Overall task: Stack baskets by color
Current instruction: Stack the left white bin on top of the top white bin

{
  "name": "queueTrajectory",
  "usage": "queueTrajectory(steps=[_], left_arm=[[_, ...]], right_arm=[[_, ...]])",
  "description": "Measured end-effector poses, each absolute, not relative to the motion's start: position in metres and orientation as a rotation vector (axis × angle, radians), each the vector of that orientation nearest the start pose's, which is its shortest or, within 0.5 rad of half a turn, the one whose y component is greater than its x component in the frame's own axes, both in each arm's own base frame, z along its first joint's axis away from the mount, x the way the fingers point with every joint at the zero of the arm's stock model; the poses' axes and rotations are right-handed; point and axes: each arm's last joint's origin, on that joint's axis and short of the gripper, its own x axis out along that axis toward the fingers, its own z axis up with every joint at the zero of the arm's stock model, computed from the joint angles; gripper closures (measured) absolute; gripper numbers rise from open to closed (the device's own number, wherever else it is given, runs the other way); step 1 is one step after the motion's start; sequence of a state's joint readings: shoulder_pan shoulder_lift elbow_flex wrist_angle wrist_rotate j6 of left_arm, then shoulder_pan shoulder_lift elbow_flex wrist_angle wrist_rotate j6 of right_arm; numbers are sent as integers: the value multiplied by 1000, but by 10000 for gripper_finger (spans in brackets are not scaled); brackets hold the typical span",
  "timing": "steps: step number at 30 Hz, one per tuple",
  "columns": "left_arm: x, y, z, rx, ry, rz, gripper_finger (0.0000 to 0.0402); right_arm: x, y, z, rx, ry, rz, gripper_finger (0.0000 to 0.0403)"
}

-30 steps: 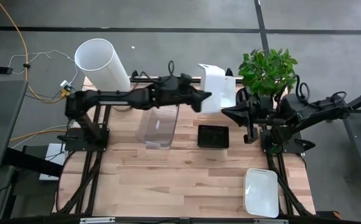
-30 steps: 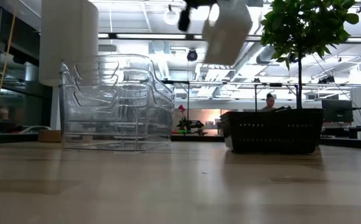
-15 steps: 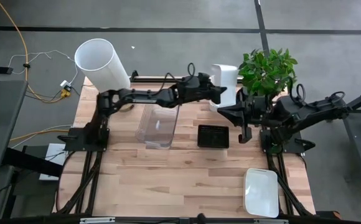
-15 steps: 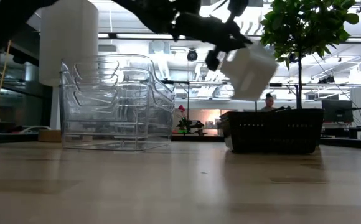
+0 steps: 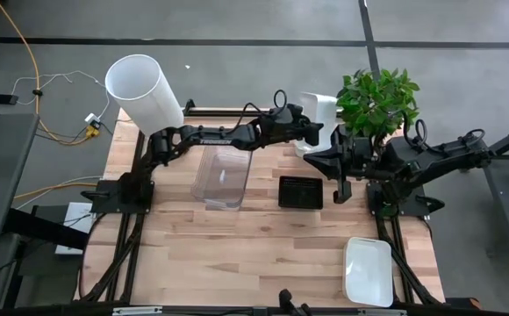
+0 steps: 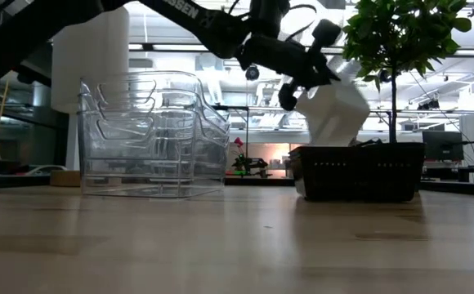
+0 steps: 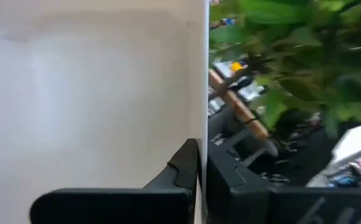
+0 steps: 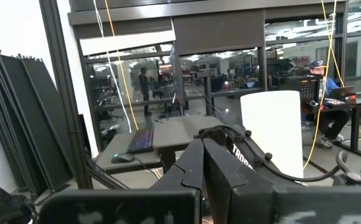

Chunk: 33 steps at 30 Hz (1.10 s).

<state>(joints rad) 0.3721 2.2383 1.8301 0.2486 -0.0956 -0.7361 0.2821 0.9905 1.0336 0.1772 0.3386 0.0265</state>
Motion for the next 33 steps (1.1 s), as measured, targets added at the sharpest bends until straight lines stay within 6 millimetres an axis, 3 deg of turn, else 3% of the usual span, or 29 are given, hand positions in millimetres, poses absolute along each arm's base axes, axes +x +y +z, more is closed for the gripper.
queueTrajectory(steps=[11,23,33], left_arm=[[486,205,252,-727,-17,532,401],[482,203,237,-657,186,568,401],[474,200,249,-644,228,585,401]], right_arm=[[205,49,416,87,-212,-53,403],[204,49,416,87,-217,-53,403],[204,49,416,81,-216,-54,403]])
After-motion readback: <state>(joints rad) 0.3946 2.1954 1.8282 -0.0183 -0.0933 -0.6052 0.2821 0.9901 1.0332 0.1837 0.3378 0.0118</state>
